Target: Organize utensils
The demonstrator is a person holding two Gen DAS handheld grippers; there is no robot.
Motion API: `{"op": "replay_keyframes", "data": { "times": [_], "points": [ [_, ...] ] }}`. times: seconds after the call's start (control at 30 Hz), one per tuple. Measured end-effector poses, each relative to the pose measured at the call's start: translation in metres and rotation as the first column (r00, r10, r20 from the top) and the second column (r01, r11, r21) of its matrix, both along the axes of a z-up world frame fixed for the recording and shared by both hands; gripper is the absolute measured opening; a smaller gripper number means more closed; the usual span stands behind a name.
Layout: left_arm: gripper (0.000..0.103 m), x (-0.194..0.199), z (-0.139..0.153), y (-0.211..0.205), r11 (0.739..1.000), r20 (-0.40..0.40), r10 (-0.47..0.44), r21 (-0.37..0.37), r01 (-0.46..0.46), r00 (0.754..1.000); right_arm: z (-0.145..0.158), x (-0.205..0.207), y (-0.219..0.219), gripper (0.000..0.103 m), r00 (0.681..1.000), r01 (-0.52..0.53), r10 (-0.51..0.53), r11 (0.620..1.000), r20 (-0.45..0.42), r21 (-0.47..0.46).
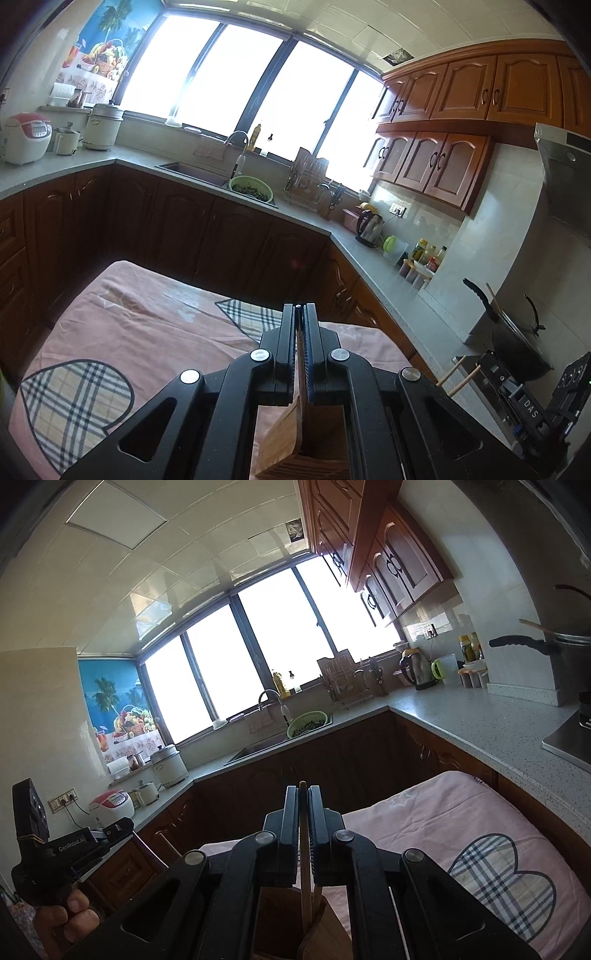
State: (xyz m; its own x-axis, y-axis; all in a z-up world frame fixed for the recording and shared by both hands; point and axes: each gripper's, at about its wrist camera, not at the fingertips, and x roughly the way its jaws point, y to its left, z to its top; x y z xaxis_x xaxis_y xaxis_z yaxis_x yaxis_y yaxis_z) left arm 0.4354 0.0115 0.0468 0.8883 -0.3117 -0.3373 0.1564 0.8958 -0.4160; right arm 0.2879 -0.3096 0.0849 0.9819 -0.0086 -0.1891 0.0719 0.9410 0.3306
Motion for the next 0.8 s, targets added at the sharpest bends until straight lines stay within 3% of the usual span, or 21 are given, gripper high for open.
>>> {"op": "replay_keyframes", "data": {
  "times": [0.2,0.8],
  "points": [
    [0.003,0.015,-0.007,-0.014,1.0,-0.024,-0.025,0.018,0.025,0.999,-0.023,0.004,0.001,0.005,0.999,0.007,-0.006,1.0,-0.034,0.03],
    [0.003,0.018,-0.013,-0.006,0.998,-0.052,-0.042,0.034,0.044,0.998,-0.018,0.009,0.0,0.005,0.997,0.0,0.002,1.0,-0.078,0.024]
  ]
}}
